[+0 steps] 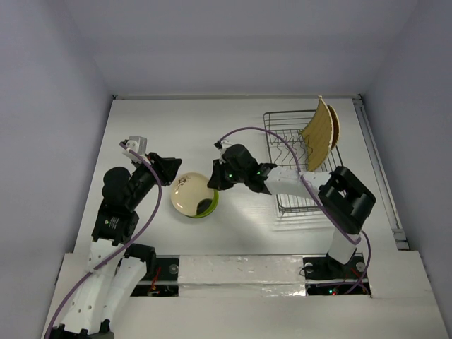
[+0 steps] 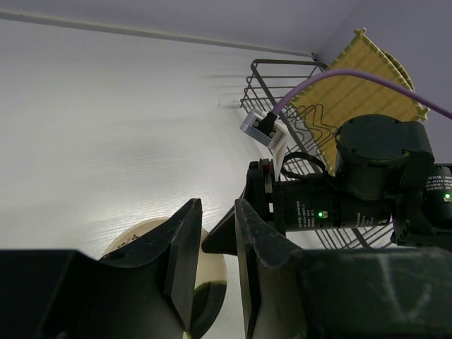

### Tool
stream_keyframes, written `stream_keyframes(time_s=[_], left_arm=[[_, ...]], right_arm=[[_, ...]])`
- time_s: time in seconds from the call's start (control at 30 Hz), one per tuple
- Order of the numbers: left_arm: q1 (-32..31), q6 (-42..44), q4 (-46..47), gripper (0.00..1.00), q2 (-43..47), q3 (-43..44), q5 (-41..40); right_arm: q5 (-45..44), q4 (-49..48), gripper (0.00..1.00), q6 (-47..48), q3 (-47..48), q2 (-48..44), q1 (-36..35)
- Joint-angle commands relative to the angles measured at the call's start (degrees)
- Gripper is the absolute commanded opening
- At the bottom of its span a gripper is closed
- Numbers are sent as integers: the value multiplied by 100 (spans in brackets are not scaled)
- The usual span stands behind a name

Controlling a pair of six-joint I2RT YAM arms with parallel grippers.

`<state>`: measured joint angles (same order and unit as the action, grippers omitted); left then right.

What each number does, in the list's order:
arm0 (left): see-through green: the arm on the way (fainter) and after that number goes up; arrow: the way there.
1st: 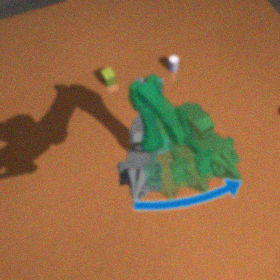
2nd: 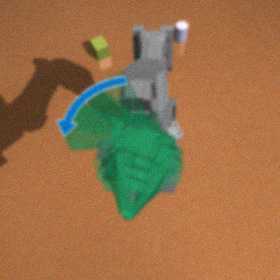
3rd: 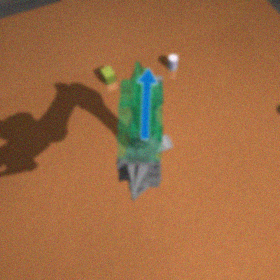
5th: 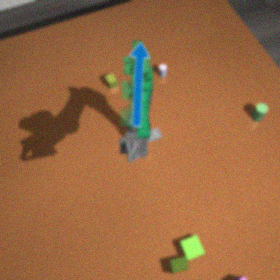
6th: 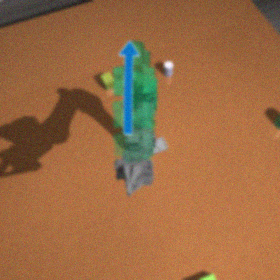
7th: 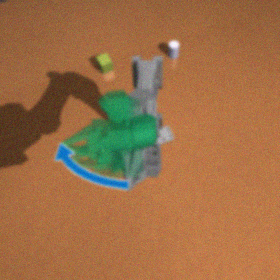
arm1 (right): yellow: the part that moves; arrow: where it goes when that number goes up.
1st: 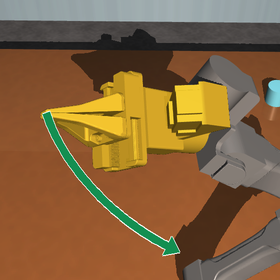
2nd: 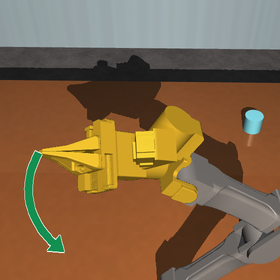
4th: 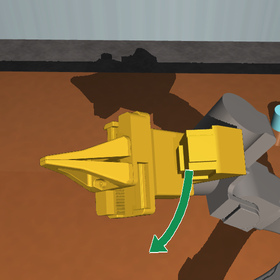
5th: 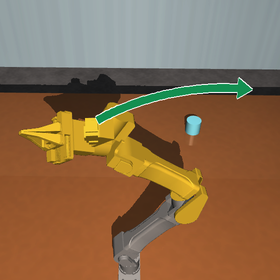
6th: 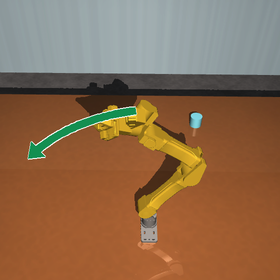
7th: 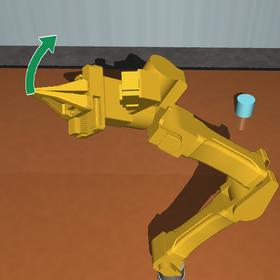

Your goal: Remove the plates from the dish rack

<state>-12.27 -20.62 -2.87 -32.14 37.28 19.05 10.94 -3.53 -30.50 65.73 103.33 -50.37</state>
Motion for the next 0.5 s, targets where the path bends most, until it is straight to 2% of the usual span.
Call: stream_keyframes(time_s=[0.0, 0.3, 0.43, 0.47], left_arm=[[23, 58, 200, 23, -12, 201, 64], [23, 41, 208, 23, -11, 201, 81], [23, 41, 200, 23, 6, 201, 73], [23, 41, 200, 23, 6, 201, 81]], right_arm=[[-145, -385, 4, -114, 27, 30, -43], [-408, -104, 21, -26, -34, -67, -43], [-601, 62, 35, 44, -87, -243, -43], [-671, 115, 35, 105, -87, -347, -43]])
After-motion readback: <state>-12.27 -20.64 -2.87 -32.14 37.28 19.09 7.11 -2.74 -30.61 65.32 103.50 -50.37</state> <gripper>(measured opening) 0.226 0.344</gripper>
